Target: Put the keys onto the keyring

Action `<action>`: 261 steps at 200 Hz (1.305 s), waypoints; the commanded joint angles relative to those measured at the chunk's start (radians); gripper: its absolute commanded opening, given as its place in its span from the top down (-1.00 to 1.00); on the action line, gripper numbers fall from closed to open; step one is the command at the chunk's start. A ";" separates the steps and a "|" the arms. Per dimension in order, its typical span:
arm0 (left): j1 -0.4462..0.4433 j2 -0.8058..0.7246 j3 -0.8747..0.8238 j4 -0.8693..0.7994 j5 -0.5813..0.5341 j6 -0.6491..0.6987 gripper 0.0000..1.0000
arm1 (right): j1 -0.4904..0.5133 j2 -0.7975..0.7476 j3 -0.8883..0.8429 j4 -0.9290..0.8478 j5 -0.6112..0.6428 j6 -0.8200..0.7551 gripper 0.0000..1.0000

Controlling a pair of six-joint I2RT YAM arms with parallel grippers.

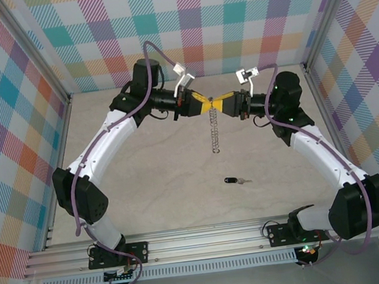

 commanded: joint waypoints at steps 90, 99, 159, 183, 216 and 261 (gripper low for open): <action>-0.008 -0.040 -0.014 0.088 -0.062 -0.048 1.00 | 0.008 -0.015 0.040 -0.003 0.045 -0.078 1.00; -0.003 -0.066 -0.050 0.171 -0.091 -0.085 0.99 | 0.007 -0.015 0.040 0.007 0.053 -0.079 1.00; 0.027 -0.202 -0.179 0.329 -0.294 -0.162 0.27 | 0.007 -0.003 0.064 0.044 0.064 -0.083 1.00; 0.040 -0.237 -0.203 0.348 -0.361 -0.173 -0.27 | 0.006 0.001 0.082 0.054 0.066 -0.090 1.00; 0.047 -0.282 -0.244 0.396 -0.477 -0.180 -1.00 | 0.007 0.003 0.103 0.094 0.071 -0.089 1.00; 0.048 -0.234 -0.090 0.208 -0.559 -0.155 -1.00 | 0.007 0.015 0.127 0.197 0.090 -0.052 1.00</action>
